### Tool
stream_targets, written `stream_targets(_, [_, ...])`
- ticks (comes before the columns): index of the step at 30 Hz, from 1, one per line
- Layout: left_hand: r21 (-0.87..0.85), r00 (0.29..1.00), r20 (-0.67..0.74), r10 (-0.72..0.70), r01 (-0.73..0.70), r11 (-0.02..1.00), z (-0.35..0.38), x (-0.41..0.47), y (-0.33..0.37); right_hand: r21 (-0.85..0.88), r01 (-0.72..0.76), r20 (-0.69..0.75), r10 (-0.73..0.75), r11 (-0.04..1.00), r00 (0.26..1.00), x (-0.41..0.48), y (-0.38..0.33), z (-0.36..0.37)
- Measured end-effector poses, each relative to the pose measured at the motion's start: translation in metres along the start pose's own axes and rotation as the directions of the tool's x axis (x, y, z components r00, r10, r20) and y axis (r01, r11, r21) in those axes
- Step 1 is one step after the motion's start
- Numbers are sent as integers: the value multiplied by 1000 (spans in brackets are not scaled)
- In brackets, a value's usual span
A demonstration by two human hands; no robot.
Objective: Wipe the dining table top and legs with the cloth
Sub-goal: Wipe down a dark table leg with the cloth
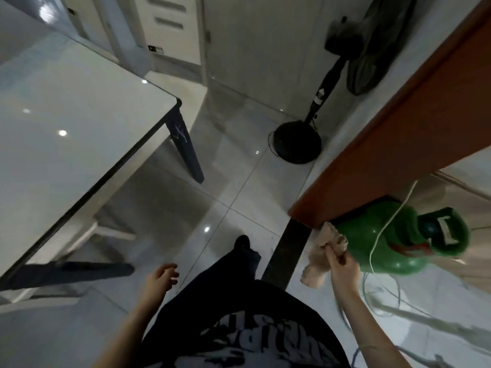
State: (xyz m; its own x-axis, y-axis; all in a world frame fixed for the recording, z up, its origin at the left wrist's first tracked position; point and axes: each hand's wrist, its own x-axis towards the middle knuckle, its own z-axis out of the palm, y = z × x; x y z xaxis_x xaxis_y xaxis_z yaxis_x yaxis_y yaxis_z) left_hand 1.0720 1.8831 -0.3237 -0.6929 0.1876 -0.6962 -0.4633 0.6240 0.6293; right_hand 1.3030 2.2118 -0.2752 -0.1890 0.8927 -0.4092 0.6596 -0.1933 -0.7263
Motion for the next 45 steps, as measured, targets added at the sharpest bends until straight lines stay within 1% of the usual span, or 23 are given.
stream_targets(3, [-12, 995, 31, 90, -89, 996, 12, 42, 78, -50, -11, -27, 10, 999, 1000, 49, -40, 3])
stream_targets(5, [14, 983, 56, 175, -176, 984, 17, 70, 124, -66, 17, -20, -18, 998, 1000, 79, -71, 8])
stream_targets(7, [27, 972, 56, 229, -231, 973, 21, 93, 165, -82, 68, 10, -68, 994, 998, 107, -101, 17])
stream_targets(10, [-23, 969, -5, 248, -248, 968, 28, 119, 211, -112, 154, 53, -149, 982, 987, 153, -146, 41])
stream_targets(13, [-87, 968, -78, 240, -247, 965, 32, 134, 235, -138, 216, 155, -194, 967, 969, 207, -189, 79])
stream_targets(15, [-138, 972, -146, 183, -203, 969, 34, 143, 235, -141, 274, 253, -233, 951, 939, 241, -222, 110])
stream_targets(17, [-220, 970, -226, 90, -141, 965, 36, 147, 230, -134, 354, 347, -291, 925, 891, 268, -261, 142])
stream_targets(19, [-290, 951, -307, -17, -77, 954, 39, 144, 225, -82, 411, 429, -340, 908, 837, 292, -298, 176])
stream_targets(22, [-395, 907, -394, -148, -22, 918, 46, 136, 223, -68, 462, 517, -364, 884, 774, 320, -345, 226])
stream_targets(25, [-498, 858, -442, -260, 6, 867, 55, 139, 227, -64, 499, 599, -367, 864, 712, 333, -381, 272])
stream_targets(27, [-533, 844, -442, -303, 24, 846, 58, 151, 230, -44, 524, 654, -372, 851, 658, 334, -398, 300])
stream_targets(30, [-548, 849, -416, -326, 52, 835, 59, 182, 233, 3, 528, 713, -372, 849, 594, 334, -407, 340])
stream_targets(34, [-500, 892, -363, -271, 59, 864, 48, 253, 232, 31, 536, 759, -369, 843, 536, 339, -388, 400])
stream_targets(36, [-463, 909, -350, -225, 41, 885, 41, 297, 227, 52, 508, 772, -357, 860, 525, 340, -367, 432])
stream_targets(39, [-381, 923, -363, -129, -21, 924, 42, 366, 203, 111, 472, 793, -364, 874, 488, 342, -329, 481])
stream_targets(40, [-380, 921, -373, -113, -41, 924, 44, 384, 198, 131, 455, 801, -364, 881, 475, 342, -320, 493])
stream_targets(45, [-455, 887, -461, -28, -209, 866, 58, 468, 163, 270, 428, 787, -454, 862, 417, 339, -268, 556])
